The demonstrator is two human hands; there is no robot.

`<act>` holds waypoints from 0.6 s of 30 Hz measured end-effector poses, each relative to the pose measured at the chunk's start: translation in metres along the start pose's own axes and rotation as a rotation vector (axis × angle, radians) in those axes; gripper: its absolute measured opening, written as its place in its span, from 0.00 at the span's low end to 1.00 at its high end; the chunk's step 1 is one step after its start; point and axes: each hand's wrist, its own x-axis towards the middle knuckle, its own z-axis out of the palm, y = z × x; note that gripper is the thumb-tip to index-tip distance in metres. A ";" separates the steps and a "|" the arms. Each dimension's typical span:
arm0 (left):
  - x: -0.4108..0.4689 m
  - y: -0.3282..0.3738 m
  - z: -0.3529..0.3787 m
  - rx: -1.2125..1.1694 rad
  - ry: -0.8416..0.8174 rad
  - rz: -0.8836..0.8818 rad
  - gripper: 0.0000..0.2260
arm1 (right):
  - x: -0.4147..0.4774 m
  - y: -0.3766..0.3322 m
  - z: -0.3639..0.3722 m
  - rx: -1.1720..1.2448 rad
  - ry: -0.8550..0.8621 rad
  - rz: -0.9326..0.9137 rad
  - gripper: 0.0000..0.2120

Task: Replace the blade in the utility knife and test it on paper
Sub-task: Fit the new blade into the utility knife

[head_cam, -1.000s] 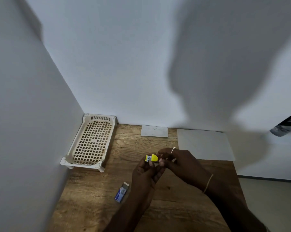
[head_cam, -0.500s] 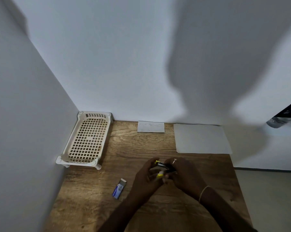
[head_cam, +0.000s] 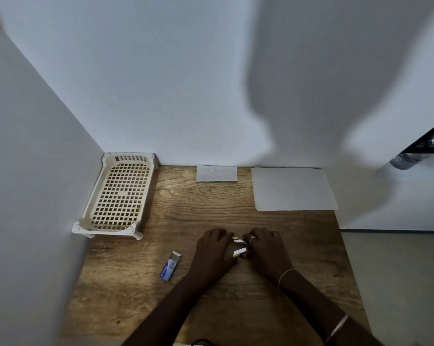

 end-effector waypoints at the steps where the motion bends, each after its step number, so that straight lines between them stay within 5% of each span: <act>1: 0.001 -0.001 0.002 0.024 -0.006 0.003 0.32 | 0.000 0.000 0.001 0.007 -0.006 0.003 0.16; 10: 0.009 -0.004 0.005 0.143 -0.032 0.031 0.32 | 0.006 0.005 0.004 0.047 -0.057 -0.003 0.20; 18: 0.016 -0.012 0.009 0.142 -0.100 0.036 0.42 | 0.011 0.011 0.005 0.020 -0.101 -0.025 0.26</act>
